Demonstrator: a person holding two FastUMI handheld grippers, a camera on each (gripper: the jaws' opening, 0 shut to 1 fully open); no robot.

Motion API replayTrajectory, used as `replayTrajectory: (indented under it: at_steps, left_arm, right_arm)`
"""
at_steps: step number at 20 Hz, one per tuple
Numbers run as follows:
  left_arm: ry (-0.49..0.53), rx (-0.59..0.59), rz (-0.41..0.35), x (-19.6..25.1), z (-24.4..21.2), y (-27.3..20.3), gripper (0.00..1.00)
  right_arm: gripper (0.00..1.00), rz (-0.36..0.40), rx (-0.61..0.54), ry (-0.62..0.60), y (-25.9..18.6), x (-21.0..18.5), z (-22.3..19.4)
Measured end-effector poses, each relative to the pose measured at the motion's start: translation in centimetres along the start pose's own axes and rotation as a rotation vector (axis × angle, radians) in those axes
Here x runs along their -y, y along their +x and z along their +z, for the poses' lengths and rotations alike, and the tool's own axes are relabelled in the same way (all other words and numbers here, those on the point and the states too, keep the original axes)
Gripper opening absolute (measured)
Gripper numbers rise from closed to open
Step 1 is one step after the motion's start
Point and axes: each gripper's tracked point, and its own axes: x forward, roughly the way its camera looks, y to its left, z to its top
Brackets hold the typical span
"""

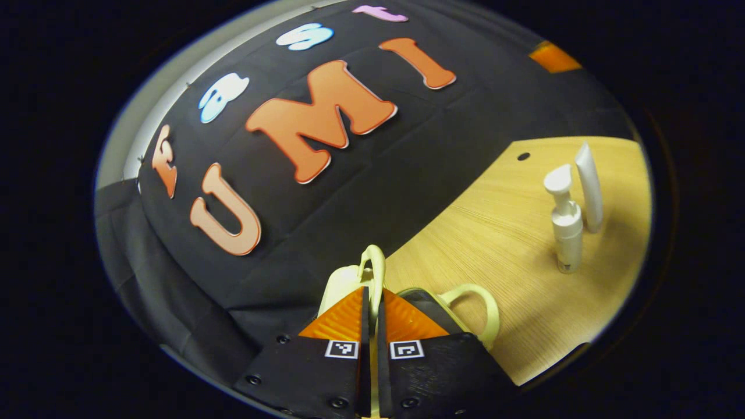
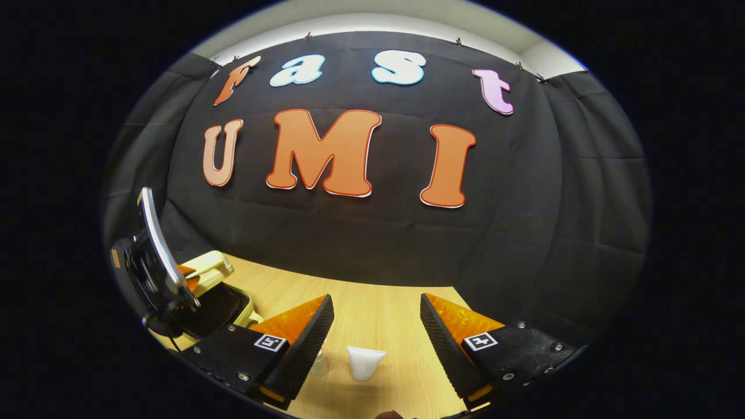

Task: First open the suitcase, pack the skin care products into it, and then close the suitcase.

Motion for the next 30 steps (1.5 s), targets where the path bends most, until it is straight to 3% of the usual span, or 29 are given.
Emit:
replayTrajectory:
  at_steps: [10, 15, 23, 30]
  left_arm:
    - [-0.232, 0.001, 0.111, -10.6, -1.2, 0.1, 0.06]
    - [-0.269, -0.013, 0.2, -16.7, -4.0, 0.4, 0.05]
    - [-0.402, -0.072, 0.284, -24.4, -11.1, 1.1, 0.06]
    - [-0.472, -0.149, 0.295, -28.6, -18.7, 2.0, 0.06]
  right_arm:
    - [0.95, 0.042, 0.004, -0.029, 0.9, -2.9, 0.9]
    - [0.95, 0.067, 0.006, -0.054, 1.6, -4.7, 1.6]
    - [0.95, 0.086, 0.011, -0.068, 2.6, -8.0, 2.5]
    - [0.95, 0.091, 0.005, -0.087, 3.2, -11.9, 2.7]
